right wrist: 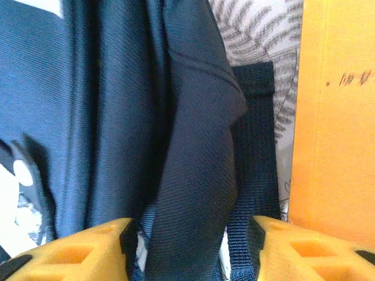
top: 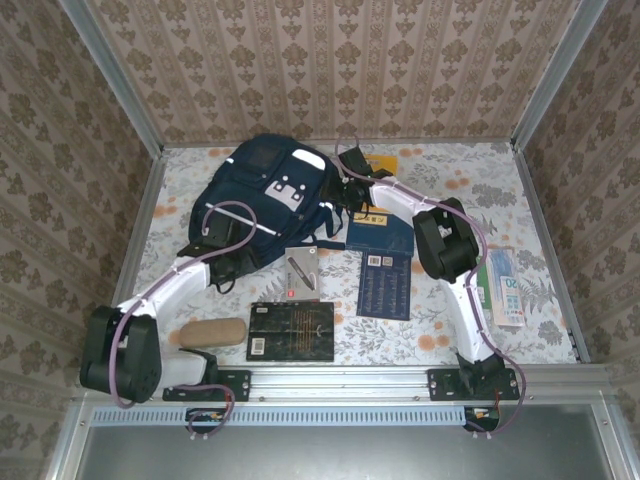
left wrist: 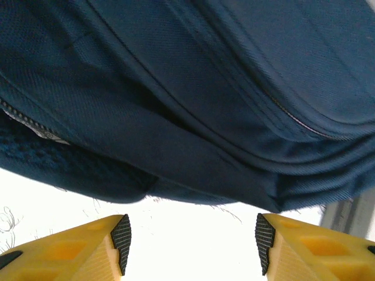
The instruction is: Pack the student bag
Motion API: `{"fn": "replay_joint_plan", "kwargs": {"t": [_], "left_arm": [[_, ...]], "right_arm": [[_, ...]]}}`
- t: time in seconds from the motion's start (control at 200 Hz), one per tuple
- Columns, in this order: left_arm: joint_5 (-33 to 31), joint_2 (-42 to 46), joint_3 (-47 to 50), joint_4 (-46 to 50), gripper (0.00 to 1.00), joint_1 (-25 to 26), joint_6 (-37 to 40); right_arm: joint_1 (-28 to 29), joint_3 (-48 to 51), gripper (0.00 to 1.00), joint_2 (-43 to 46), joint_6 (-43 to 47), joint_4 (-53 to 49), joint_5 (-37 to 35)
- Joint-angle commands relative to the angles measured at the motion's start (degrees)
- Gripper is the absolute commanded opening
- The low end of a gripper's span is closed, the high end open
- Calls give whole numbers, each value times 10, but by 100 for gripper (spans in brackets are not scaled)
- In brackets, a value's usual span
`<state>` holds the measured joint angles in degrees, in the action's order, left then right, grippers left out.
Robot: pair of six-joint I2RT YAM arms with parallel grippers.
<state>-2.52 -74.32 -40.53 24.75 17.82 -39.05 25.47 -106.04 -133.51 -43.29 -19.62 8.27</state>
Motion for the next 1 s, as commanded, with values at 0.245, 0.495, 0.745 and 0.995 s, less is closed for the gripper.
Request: {"fn": "replay_joint_plan", "kwargs": {"t": [0.245, 0.495, 0.745, 0.995], "left_arm": [[25, -70, -36, -56, 60, -33, 35], [45, -97, -76, -65, 59, -34, 44], [60, -90, -110, -56, 62, -5, 38], [43, -74, -132, -33, 66, 59, 54]], "right_arm": [[3, -4, 0, 41, -1, 7, 30], [-14, -6, 0, 138, 15, -8, 24], [-39, 58, 0, 237, 30, -36, 24], [-77, 220, 0, 331, 10, -23, 17]]}}
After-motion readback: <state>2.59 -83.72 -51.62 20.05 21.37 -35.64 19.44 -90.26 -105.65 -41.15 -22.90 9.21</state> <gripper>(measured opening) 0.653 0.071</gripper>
